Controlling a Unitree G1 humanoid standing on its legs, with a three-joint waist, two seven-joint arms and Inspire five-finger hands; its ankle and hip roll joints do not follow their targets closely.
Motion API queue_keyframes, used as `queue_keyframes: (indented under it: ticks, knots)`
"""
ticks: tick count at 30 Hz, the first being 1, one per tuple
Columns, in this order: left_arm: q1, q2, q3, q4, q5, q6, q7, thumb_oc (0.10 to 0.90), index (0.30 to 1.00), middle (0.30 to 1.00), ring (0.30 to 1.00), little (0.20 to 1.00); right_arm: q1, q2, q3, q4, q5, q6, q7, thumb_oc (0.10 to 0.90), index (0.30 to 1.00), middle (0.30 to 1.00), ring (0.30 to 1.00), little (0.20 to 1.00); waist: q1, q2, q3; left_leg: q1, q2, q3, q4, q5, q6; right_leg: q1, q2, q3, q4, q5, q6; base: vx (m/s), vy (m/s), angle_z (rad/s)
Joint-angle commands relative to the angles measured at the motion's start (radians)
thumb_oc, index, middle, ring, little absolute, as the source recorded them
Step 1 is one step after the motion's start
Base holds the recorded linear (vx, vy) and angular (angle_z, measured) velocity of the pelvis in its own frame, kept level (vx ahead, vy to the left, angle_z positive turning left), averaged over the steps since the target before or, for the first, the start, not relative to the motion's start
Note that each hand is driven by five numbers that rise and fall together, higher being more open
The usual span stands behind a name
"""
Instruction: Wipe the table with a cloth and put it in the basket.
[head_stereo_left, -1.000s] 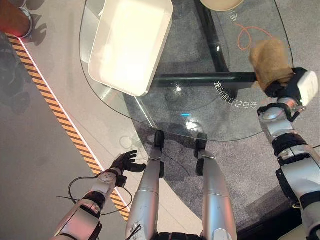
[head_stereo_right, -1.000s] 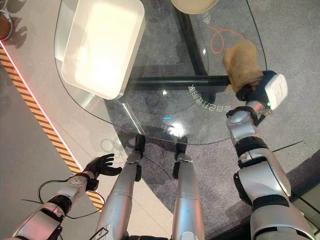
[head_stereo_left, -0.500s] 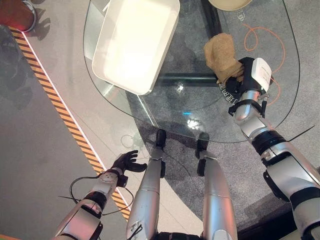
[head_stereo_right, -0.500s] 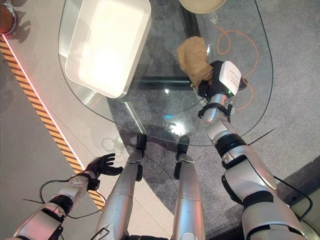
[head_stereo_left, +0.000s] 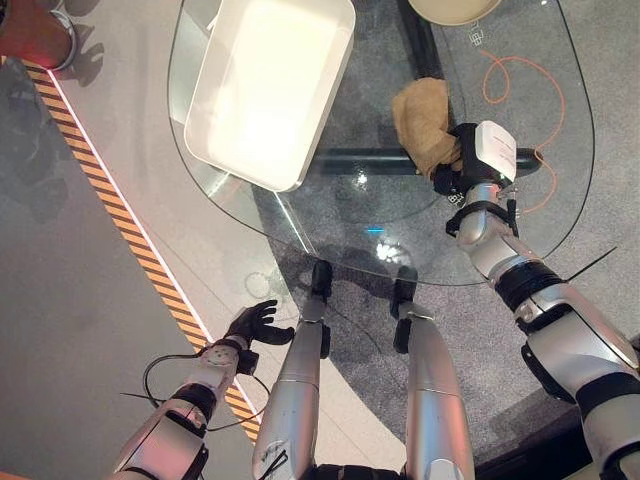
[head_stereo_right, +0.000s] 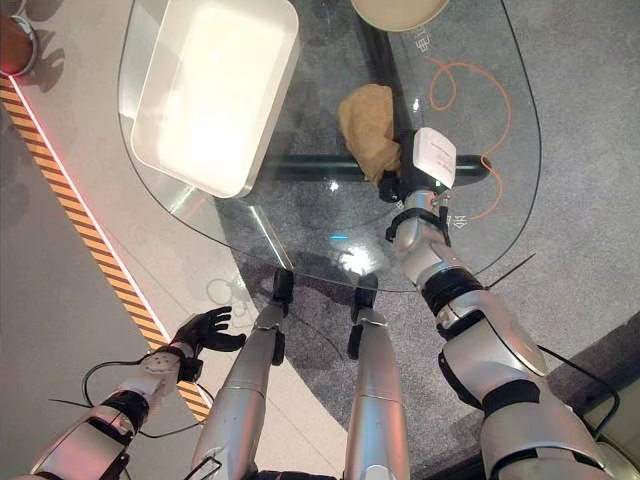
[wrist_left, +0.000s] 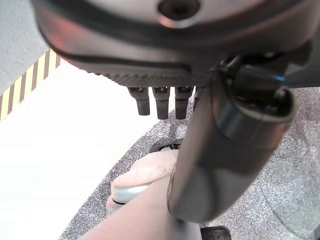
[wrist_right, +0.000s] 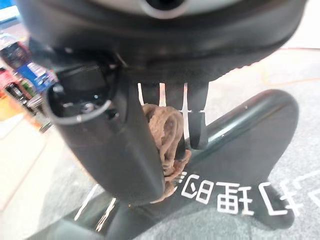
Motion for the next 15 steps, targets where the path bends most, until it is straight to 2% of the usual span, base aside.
queue_keyframes:
  ticks: [1, 15]
  knots:
    - [0.037, -0.042, 0.0, 0.018, 0.02, -0.011, 0.014, 0.8, 0.9, 0.9, 0.9, 0.9, 0.014, 0.079, 0.114, -0.139, -0.084, -0.074, 0.107, 0.1, 0.3, 0.3, 0.3, 0.2, 0.02, 0.019, -0.022, 0.008, -0.07, 0.107, 0.072, -0.067, 0.062, 0.064, 0.053, -0.05, -0.058, -0.006, -0.016, 0.0, 0.0, 0.0]
    - [0.043, -0.052, 0.014, 0.003, 0.03, -0.006, 0.031, 0.8, 0.9, 0.9, 0.9, 0.9, 0.092, 0.112, 0.151, -0.311, -0.103, -0.068, 0.143, 0.1, 0.3, 0.3, 0.3, 0.2, 0.007, 0.009, -0.022, 0.002, -0.07, 0.109, 0.067, -0.057, 0.058, 0.057, 0.054, -0.046, -0.063, -0.001, -0.016, 0.0, 0.0, 0.0]
